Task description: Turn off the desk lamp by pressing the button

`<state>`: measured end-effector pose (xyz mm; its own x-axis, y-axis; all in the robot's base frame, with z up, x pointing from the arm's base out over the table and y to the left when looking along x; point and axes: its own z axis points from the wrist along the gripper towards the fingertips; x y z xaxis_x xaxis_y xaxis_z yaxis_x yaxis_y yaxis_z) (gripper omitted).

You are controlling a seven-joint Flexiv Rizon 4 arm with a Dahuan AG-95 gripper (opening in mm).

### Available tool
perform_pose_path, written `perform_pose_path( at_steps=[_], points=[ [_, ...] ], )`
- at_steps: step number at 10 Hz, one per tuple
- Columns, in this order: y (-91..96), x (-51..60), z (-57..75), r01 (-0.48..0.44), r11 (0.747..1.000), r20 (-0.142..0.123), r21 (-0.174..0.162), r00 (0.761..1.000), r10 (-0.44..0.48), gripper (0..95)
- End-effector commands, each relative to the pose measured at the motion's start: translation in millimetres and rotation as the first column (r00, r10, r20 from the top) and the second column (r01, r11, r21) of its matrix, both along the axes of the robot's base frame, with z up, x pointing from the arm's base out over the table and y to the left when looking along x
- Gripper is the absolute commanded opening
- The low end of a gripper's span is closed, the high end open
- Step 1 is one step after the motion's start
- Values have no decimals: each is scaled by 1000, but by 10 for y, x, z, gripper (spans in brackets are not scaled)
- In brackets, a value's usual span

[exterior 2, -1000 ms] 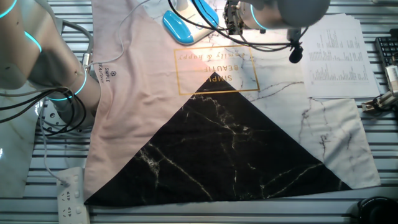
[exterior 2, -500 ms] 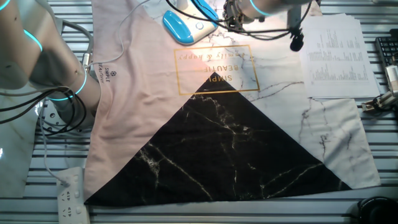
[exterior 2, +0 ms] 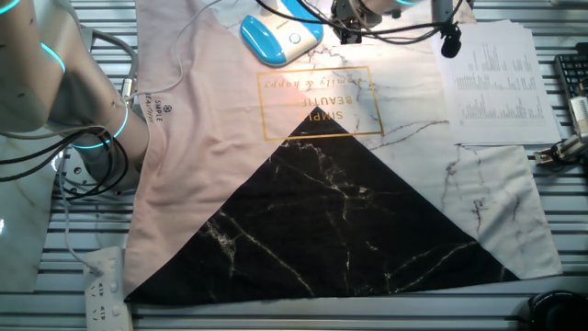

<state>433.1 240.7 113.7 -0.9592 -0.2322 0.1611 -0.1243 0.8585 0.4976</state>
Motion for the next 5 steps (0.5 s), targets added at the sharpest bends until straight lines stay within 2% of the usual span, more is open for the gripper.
perform_pose_path(
  at_steps=[1, 5],
  points=[
    [31, -73, -55, 22, 989, -63, 146, 998, -13, 0],
    [153, -265, -163, 47, 989, -89, 143, 995, -35, 0]
  ],
)
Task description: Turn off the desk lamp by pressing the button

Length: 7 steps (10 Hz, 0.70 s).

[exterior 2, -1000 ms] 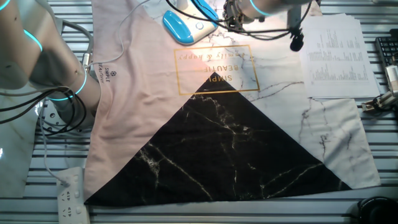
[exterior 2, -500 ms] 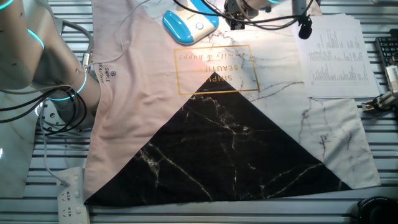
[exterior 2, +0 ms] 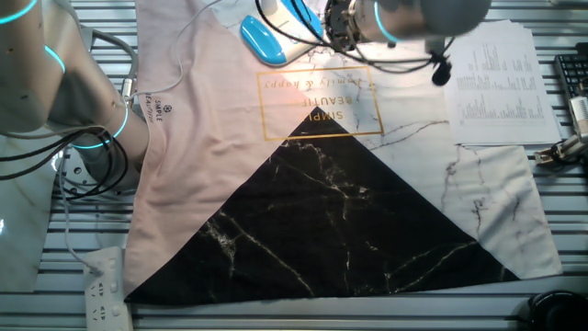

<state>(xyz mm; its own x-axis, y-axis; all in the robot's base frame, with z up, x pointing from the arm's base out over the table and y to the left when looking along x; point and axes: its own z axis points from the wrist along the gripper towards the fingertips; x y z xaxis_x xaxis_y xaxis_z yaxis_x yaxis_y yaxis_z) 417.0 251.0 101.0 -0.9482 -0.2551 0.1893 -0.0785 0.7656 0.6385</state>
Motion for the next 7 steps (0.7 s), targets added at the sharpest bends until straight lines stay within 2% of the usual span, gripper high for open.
perform_pose_path(
  at_steps=[1, 3, 4, 5, 7],
  points=[
    [62, -133, -51, 30, 999, -30, -22, 999, -31, 0],
    [110, -246, -123, 39, 999, -39, -27, 998, -40, 0],
    [119, -262, -135, 40, 999, -41, -28, 998, -41, 0],
    [170, -336, -191, 43, 998, -47, -37, 998, -45, 0],
    [181, -398, -226, 44, 998, -49, -42, 998, -46, 0]
  ],
)
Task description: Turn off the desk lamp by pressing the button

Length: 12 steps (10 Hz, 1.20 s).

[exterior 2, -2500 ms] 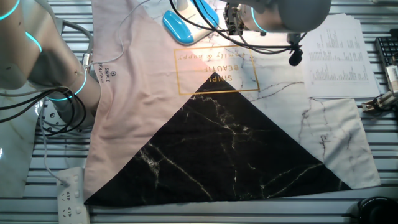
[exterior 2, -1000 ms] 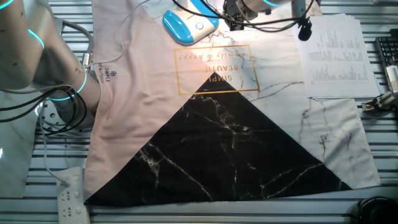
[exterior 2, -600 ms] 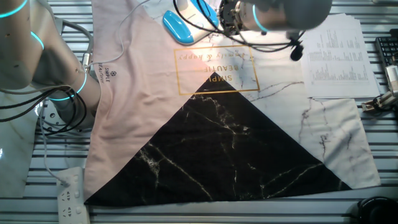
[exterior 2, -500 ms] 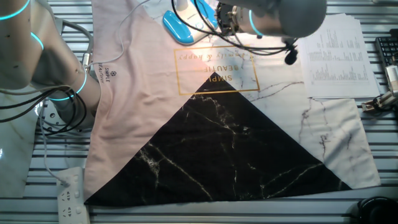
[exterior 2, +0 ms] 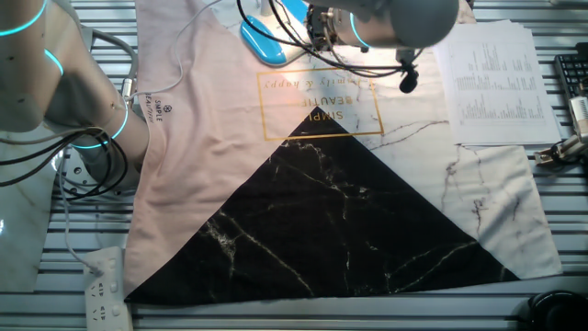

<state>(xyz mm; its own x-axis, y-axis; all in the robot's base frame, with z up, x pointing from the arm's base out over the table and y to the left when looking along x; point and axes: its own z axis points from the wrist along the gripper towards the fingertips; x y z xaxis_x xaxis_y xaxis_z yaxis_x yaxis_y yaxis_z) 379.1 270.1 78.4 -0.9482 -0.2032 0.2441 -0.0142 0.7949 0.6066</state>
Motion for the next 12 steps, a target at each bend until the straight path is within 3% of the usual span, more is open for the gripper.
perform_pose_path(
  at_steps=[1, 7, 12],
  points=[
    [-9, -42, -24, -1, 1000, -4, 0, 1000, 1, 0],
    [-33, -71, -257, -25, 999, 17, -24, 1000, 25, 0],
    [-17, -147, -361, -27, 1000, 19, 3, 999, 27, 0]
  ],
)
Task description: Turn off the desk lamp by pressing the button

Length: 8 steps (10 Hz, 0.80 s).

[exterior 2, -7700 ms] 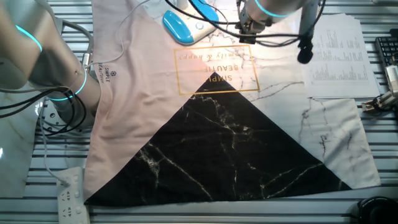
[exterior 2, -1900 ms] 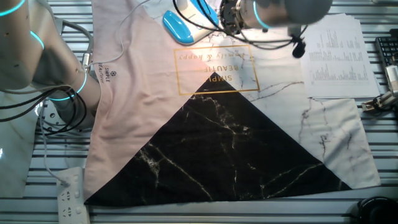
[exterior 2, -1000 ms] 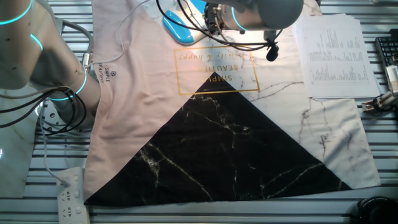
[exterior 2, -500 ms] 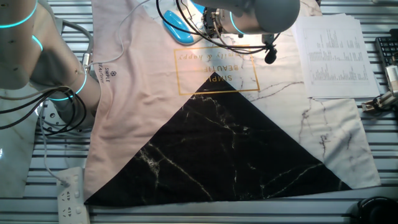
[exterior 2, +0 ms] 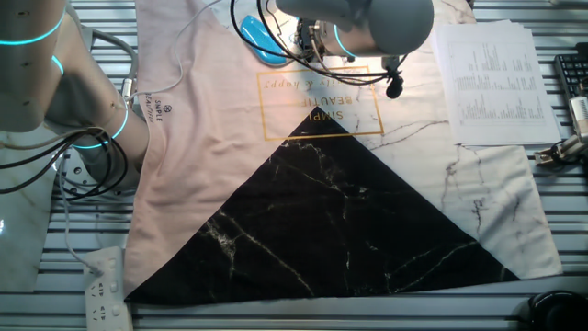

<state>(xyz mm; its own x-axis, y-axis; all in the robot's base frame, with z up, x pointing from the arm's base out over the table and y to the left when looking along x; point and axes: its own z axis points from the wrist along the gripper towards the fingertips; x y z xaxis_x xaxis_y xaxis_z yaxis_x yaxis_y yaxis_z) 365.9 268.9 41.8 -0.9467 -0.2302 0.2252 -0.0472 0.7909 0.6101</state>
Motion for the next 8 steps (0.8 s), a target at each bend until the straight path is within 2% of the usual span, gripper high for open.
perform_pose_path(
  at_steps=[1, 8],
  points=[
    [-2, -22, 3, 0, 1000, 1, -1, 1000, 0, 0],
    [21, -45, -12, 3, 1000, 0, 2, 1000, -3, 0]
  ],
)
